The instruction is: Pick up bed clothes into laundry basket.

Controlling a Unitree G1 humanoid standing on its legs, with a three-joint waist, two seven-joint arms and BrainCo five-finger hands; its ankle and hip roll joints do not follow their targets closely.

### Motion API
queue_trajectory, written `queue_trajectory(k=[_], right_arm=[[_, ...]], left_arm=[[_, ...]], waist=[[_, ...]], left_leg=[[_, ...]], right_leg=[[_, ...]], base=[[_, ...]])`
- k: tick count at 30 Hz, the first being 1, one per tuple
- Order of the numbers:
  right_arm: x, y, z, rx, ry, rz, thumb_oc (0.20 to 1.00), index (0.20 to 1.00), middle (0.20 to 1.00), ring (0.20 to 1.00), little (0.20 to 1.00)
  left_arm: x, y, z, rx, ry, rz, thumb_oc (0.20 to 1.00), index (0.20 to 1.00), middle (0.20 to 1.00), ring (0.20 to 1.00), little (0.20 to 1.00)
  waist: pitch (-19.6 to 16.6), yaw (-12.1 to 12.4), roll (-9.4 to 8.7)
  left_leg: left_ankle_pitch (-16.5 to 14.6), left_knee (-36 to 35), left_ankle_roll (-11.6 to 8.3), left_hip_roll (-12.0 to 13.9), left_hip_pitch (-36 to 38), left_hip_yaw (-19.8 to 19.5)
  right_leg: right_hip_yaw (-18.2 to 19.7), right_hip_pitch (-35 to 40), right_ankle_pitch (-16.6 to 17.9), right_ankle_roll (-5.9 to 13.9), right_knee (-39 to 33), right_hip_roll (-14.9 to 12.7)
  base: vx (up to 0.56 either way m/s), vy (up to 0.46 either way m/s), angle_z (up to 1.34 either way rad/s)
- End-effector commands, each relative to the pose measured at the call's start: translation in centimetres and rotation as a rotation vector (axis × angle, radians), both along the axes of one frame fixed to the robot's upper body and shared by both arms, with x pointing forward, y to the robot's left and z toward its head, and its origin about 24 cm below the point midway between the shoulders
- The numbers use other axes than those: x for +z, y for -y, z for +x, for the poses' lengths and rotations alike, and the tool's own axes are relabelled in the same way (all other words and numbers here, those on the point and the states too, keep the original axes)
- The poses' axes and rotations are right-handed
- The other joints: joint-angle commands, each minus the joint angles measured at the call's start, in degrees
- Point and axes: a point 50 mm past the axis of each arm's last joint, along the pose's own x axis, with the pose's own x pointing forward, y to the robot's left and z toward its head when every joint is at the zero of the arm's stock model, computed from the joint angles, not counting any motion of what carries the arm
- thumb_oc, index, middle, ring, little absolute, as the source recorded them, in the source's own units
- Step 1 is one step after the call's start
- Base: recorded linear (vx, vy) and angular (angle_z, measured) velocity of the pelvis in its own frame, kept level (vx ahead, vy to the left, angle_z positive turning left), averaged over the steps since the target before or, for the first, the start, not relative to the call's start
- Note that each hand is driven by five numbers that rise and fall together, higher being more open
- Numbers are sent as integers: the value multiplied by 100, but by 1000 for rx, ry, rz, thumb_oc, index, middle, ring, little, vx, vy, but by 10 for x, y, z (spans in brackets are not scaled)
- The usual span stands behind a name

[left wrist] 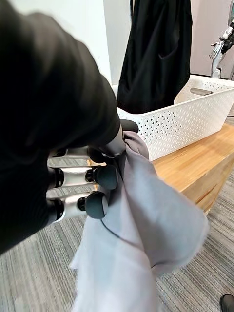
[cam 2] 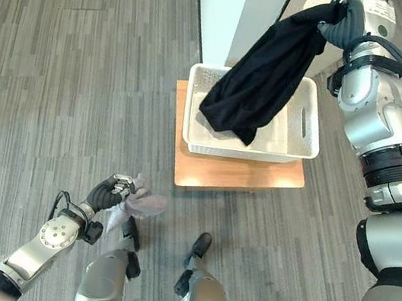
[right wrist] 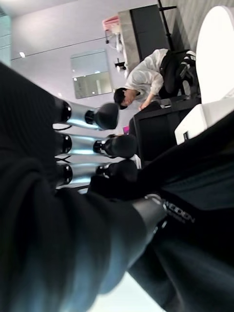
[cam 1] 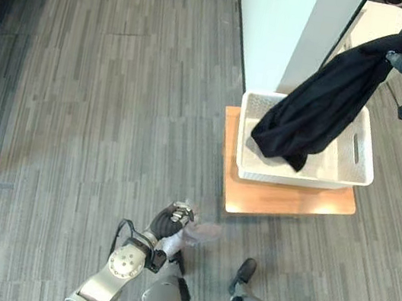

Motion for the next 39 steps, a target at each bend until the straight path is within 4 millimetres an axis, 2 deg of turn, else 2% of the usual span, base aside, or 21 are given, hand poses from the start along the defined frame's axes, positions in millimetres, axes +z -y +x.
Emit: queue_trajectory(k=[1,4,6,7,9,10,11,13,14,17,18,19,22,26,28,29,30,31,32,34,39], right_arm=[[19,3,2,-17,33,53,1000,1000,1000,1000,1000],[2,-2,4,17,14,109,1000,1000,1000,1000,1000],[-35,-6,-5,122,22,270,1000,1000,1000,1000,1000],[-70,2,-26,223,12,445,1000,1000,1000,1000,1000],[-117,27,-53,212,-37,621,1000,1000,1000,1000,1000],[-119,28,-55,208,-41,626,1000,1000,1000,1000,1000],[-154,57,-86,130,-42,771,1000,1000,1000,1000,1000],[-189,74,-115,52,-88,878,1000,1000,1000,1000,1000],[-211,83,-131,-1,-118,952,1000,1000,1000,1000,1000],[-268,110,-178,-253,-258,1013,1000,1000,1000,1000,1000],[-268,110,-178,-252,-261,1013,1000,1000,1000,1000,1000],[-316,129,-218,-485,-432,1034,1000,1000,1000,1000,1000],[-369,134,-265,-714,-668,1076,1000,1000,1000,1000,1000],[-422,116,-338,-995,-1000,1141,1000,1000,1000,1000,1000],[-422,116,-338,-994,-999,1144,1000,1000,1000,1000,1000],[-440,96,-377,-1101,-1244,1138,1000,1000,1000,1000,1000],[-445,86,-390,-1106,-1374,1088,1000,1000,1000,1000,1000],[-446,86,-389,-1106,-1374,1090,1000,1000,1000,1000,1000],[-450,77,-401,-1105,-1463,1068,1000,1000,1000,1000,1000],[-452,72,-403,-1089,-1503,1045,1000,1000,1000,1000,1000],[-456,65,-386,-991,-1557,970,1000,1000,1000,1000,1000]], left_arm=[[31,10,7,-77,156,-46,200,200,200,200,200],[33,8,8,-55,165,-52,200,200,200,200,200],[35,-2,9,17,177,-65,200,200,200,200,200],[32,-16,6,107,177,-69,200,200,200,200,200],[26,-39,-2,202,170,-24,200,200,200,200,200],[26,-39,-3,197,166,-19,200,200,200,200,200],[22,-78,-11,375,164,63,200,200,200,200,200],[26,-124,-19,598,192,160,200,200,200,200,200],[34,-147,-22,712,220,229,200,200,200,200,200],[77,-185,-26,895,407,322,200,200,200,200,200],[77,-185,-27,896,406,324,200,200,200,200,200],[115,-195,-25,937,577,384,200,200,200,200,200],[164,-190,-23,918,802,419,200,200,200,200,200],[210,-161,-12,754,1033,361,200,200,200,200,200],[211,-161,-11,753,1034,361,200,200,200,200,200],[237,-134,-2,572,1138,293,200,200,200,200,200],[249,-121,3,496,1180,269,200,200,200,200,200],[249,-121,3,494,1181,269,200,200,200,200,200],[265,-103,7,395,1242,244,200,200,200,200,200],[277,-88,10,325,1294,216,200,200,200,200,200],[309,-52,25,194,1413,203,200,200,200,200,200]], waist=[[-121,132,-65],[-157,115,-23],[-261,38,46],[-348,-80,98],[-486,-128,91],[-510,-104,71],[-633,-180,88],[-756,-258,99],[-813,-320,127],[-979,-437,157],[-984,-444,146],[-1060,-501,189],[-1141,-557,243],[-1221,-642,356],[-1212,-636,351],[-1232,-731,470],[-1232,-782,510],[-1224,-772,505],[-1220,-863,561],[-1216,-931,589],[-1214,-1106,618]], left_leg=[[-47,40,-633,636,234,36],[-60,40,-618,623,288,29],[-114,40,-570,570,406,15],[-196,40,-522,510,507,-13],[-284,40,-480,451,616,-20],[-287,40,-479,445,622,-25],[-360,40,-444,384,738,-23],[-413,40,-428,346,843,-10],[-444,40,-424,331,891,-5],[-523,40,-418,269,1031,0],[-526,40,-418,266,1037,0],[-566,40,-424,232,1104,-14],[-612,40,-424,171,1196,-30],[-652,40,-428,116,1298,-68],[-654,40,-428,114,1302,-66],[-682,40,-430,86,1383,-65],[-693,40,-435,71,1423,-69],[-694,40,-434,70,1428,-69],[-712,40,-433,44,1458,-77],[-729,40,-427,22,1474,-78],[-756,40,-428,-18,1487,-32]], right_leg=[[72,9,-407,844,62,-741],[81,69,-417,845,62,-746],[97,202,-442,839,62,-762],[97,314,-457,835,62,-785],[44,430,-460,849,62,-828],[36,441,-464,853,62,-834],[19,534,-472,868,62,-871],[-1,601,-471,879,62,-886],[-3,633,-473,882,62,-888],[22,732,-485,890,62,-908],[22,737,-488,892,62,-911],[50,793,-500,893,62,-910],[95,872,-521,906,62,-932],[165,956,-524,913,62,-966],[166,959,-525,915,62,-968],[215,1014,-525,924,62,-996],[243,1031,-523,928,62,-1008],[243,1036,-524,929,62,-1009],[274,1045,-511,941,62,-1031],[309,1054,-508,950,62,-1046],[363,1017,-467,989,62,-1087]], base=[[-10,24,3],[11,23,4],[81,37,7],[134,7,7],[124,-13,13],[124,-13,11],[123,-16,-8],[137,-30,-4],[111,-25,-1],[85,-13,-2],[66,-17,-6],[54,-17,-4],[52,-10,6],[30,-1,-2],[10,11,-5],[31,32,-19],[31,32,-7],[25,32,1],[23,34,4],[22,27,-6],[6,6,-6]])
